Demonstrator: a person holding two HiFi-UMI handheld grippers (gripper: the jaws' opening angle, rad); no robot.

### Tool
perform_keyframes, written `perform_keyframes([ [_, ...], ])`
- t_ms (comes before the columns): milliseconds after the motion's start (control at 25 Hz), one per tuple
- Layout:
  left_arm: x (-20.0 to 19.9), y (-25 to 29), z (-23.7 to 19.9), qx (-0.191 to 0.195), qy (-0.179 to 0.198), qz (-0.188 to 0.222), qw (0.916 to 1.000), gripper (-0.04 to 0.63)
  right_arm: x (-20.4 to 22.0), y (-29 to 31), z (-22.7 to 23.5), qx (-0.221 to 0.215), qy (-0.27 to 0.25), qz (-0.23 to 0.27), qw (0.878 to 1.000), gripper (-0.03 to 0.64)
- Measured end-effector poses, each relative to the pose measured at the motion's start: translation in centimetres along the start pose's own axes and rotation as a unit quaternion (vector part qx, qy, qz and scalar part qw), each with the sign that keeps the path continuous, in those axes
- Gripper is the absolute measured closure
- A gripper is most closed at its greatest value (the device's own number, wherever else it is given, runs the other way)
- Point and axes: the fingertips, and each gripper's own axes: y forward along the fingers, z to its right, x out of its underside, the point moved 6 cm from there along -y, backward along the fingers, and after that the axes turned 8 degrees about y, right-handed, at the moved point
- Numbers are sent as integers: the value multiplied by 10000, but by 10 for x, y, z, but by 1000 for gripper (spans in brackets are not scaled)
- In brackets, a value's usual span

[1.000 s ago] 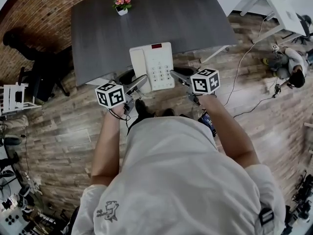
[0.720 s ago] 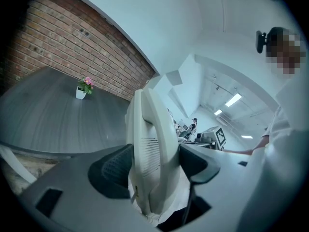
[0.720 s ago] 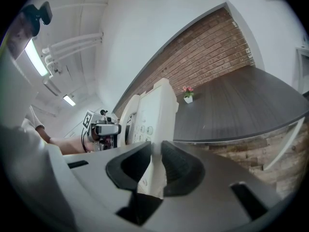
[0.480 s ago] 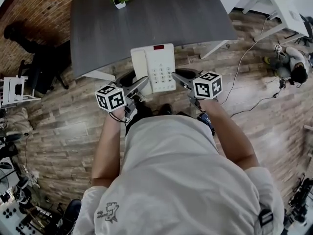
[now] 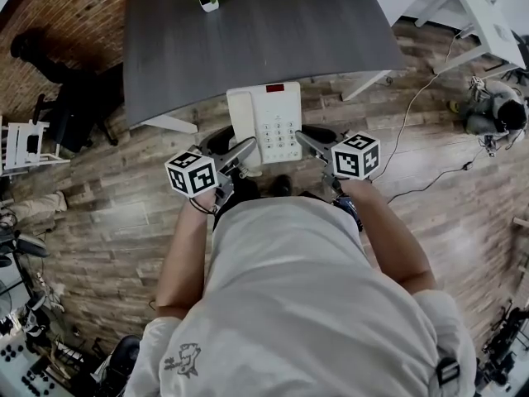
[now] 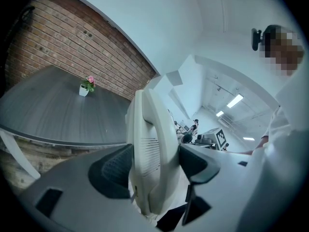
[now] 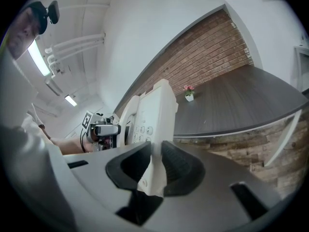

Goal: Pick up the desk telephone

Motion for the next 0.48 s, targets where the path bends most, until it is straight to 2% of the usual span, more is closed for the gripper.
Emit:
perform_keyframes([
  [480,-3,-3,5,-97,73,1,9999,276,-2,-1,-1,-86,-15,11,10000,537],
])
